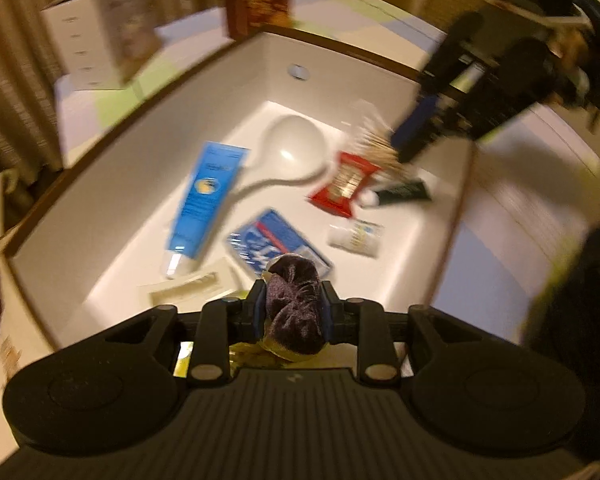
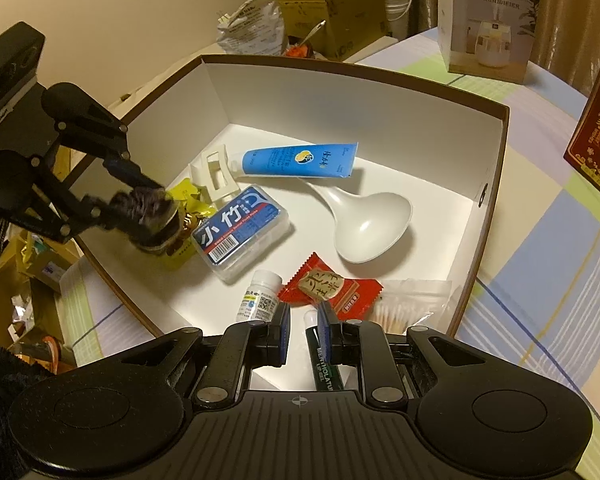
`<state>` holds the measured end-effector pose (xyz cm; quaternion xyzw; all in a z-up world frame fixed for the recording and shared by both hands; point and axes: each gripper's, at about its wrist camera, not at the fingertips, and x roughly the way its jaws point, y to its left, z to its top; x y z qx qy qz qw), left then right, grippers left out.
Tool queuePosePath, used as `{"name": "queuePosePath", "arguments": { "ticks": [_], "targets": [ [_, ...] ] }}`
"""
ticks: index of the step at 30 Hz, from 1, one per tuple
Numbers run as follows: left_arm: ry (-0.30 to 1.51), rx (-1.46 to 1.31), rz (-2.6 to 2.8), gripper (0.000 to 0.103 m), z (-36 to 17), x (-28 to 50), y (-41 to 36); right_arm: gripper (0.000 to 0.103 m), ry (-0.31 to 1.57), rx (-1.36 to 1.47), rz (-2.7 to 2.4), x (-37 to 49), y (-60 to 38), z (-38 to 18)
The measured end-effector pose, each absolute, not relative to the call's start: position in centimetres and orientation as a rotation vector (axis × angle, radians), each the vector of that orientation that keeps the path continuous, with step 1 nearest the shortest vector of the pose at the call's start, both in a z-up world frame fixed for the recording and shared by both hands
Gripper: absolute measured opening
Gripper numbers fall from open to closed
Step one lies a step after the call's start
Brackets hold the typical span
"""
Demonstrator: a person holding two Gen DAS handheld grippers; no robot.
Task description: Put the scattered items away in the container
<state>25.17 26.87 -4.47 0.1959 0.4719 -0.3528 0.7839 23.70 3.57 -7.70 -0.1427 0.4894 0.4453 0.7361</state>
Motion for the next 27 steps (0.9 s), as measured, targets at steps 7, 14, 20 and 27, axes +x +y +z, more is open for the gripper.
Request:
{"name": "queuePosePath", "arguments": {
  "ticks": [7,14,20,27],
  "targets": [
    [1.126,0.383,-0.842,0.04,-5.3,26.2,26.8,0.023,1.068,-0.346,0.969,23.5,3.9,-7.4],
    [1.199,0.293,-0.737,0.07,-5.3,27.2,27.1,0.103,0.953,-0.386,0.99,21.8,4.7,-5.7],
    [1.191,0.282,-0.665,0.08,-4.6,26.5,26.3,0.103,0.972,-0.432,0.944,21.6,5.1,-6.0],
    [1.165,0.287,-0.57,0.088,-3.5,25.8,25.4,0.103,0.981,-0.459,0.892,21.3,5.0,-6.3]
  ]
}}
